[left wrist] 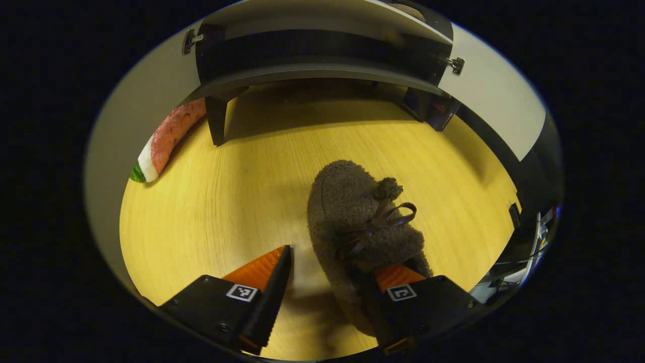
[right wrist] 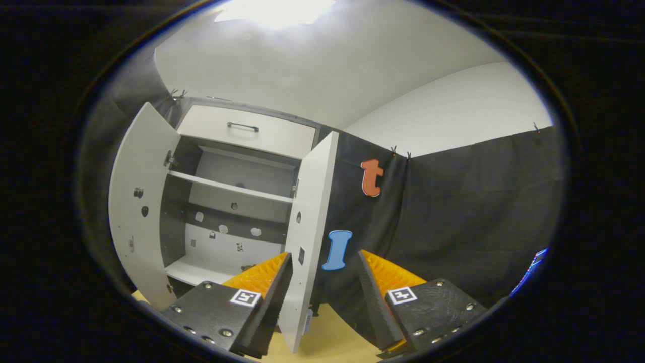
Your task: Grab one shoe with the right hand and put it into the shoe cabinet, grab the other shoe with the left hand and put it into the shoe cabinet; then close the right door with the right hand and the left door with the left hand.
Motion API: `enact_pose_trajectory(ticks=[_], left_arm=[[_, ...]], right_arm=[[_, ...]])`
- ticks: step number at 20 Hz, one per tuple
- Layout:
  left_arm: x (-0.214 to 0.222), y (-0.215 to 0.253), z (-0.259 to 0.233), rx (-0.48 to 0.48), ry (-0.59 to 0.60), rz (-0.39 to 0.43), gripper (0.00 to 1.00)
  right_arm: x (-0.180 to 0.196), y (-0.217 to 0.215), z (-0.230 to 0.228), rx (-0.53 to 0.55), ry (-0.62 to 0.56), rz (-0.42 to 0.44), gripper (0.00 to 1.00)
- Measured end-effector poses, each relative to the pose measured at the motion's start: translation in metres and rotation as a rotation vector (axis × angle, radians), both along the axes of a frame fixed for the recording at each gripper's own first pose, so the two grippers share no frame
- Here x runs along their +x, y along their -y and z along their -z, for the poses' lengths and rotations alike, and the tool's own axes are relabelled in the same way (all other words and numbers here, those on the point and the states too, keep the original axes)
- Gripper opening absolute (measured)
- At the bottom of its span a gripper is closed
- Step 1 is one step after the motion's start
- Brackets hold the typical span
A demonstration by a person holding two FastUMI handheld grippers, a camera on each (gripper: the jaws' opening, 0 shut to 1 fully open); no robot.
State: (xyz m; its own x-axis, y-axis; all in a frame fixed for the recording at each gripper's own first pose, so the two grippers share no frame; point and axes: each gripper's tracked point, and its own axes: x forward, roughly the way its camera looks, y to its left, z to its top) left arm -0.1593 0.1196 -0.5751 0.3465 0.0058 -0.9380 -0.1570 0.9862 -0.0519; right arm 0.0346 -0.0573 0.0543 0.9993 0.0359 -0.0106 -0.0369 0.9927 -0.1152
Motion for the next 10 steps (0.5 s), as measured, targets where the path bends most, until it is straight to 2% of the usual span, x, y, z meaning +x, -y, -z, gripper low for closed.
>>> enact_pose_trajectory(ticks=[2, 3, 4, 5, 6, 7, 8, 10], left_arm=[[0.001, 0.007, 0.0, -0.018, -0.003, -0.025, 0.57], [0.001, 0.007, 0.001, -0.003, -0.012, -0.031, 0.41], [0.001, 0.002, 0.001, 0.02, -0.023, -0.04, 0.34], [0.0, -0.004, 0.0, 0.058, -0.032, -0.051, 0.19], [-0.003, -0.006, -0.002, 0.083, -0.046, -0.052, 0.09], [-0.005, -0.007, -0.003, 0.096, -0.062, -0.034, 0.02], [-0.003, -0.007, -0.004, 0.108, -0.07, -0.02, 0.01], [0.0, -0.003, -0.008, 0.089, -0.072, -0.049, 0.01]], right_arm=[[0.001, -0.002, 0.0, 0.006, -0.001, -0.002, 0.76], [0.002, -0.004, -0.001, 0.009, 0.001, -0.005, 0.77], [0.003, -0.005, -0.001, 0.011, 0.006, -0.009, 0.77], [0.005, -0.007, -0.001, 0.01, 0.01, -0.013, 0.77], [0.005, -0.008, -0.002, 0.008, 0.012, -0.018, 0.77], [0.006, -0.01, -0.002, 0.005, 0.013, -0.023, 0.77], [0.007, -0.012, -0.001, 0.003, 0.014, -0.027, 0.77], [0.008, -0.013, 0.001, -0.001, 0.014, -0.032, 0.77]])
